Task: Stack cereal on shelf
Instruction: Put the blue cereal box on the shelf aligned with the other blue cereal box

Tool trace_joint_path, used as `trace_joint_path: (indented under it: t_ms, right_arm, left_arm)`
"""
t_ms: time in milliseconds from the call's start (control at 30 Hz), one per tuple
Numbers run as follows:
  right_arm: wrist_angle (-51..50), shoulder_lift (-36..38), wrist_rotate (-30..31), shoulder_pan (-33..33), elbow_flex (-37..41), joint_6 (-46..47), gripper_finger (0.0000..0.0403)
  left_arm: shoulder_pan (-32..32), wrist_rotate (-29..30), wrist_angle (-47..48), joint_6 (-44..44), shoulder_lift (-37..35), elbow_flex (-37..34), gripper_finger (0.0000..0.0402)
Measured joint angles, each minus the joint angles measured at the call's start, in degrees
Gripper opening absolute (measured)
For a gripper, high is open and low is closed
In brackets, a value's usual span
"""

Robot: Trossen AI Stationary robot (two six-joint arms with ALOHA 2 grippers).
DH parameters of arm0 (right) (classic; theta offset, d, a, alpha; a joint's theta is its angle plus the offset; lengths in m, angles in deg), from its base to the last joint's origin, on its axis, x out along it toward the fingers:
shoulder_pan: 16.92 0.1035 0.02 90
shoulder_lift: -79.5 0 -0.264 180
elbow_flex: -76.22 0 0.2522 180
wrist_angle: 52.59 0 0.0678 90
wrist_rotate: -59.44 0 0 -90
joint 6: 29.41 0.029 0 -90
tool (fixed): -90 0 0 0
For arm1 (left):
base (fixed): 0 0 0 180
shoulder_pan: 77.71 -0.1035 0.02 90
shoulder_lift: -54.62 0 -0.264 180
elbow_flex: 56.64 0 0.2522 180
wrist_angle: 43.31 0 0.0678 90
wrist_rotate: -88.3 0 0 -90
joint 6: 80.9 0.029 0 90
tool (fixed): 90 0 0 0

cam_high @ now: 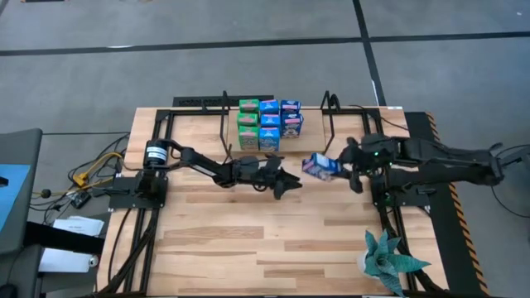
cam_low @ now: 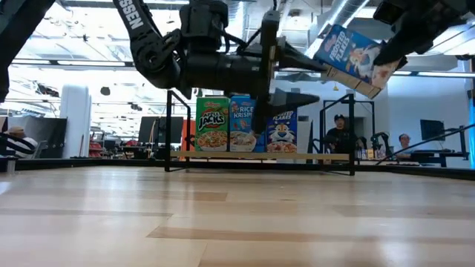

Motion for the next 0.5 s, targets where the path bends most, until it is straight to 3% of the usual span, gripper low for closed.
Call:
trace_joint_path:
  t_ms: [300,500]
  right_arm:
    - [11.44,1.14,-0.08,-1.74,0.02,5.77,0.0202]
    - [12.31,4.82,-0.1,-1.67,0.0,10.7,0.02]
  left_arm:
    - [1.23,2.39,-2.36,11.73,-0.13,8.51,0.0226]
    - [0.4,2.39,0.39,12.31,-0.11,9.29,0.0226]
